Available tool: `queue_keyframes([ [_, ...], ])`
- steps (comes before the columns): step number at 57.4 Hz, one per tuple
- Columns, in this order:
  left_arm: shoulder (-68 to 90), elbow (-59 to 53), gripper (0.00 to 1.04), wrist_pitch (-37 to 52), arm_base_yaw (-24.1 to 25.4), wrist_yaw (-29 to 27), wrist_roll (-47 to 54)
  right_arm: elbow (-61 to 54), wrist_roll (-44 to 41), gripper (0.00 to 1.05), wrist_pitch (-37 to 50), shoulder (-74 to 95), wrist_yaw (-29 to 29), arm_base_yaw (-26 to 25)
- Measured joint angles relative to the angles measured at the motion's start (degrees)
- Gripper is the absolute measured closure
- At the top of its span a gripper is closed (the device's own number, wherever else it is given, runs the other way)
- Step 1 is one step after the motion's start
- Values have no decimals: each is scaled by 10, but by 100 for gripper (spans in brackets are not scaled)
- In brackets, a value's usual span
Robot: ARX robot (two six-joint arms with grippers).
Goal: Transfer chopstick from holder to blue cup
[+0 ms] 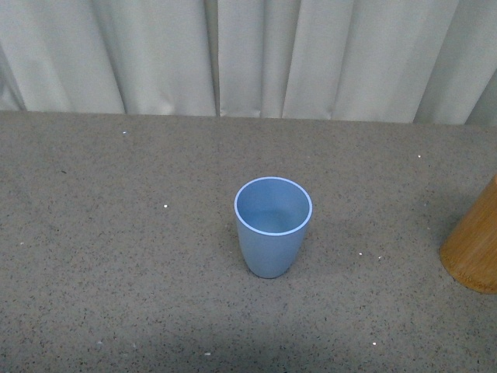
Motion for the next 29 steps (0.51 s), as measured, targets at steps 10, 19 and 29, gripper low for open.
queue_keyframes([
  [10, 0, 0, 7, 0, 0, 0, 0, 30, -9, 10, 0, 49, 30, 13],
  [19, 0, 0, 7, 0, 0, 0, 0, 48, -9, 10, 7, 90, 54, 30],
  [29, 0, 0, 7, 0, 0, 0, 0, 66, -9, 10, 13, 116, 72, 49],
])
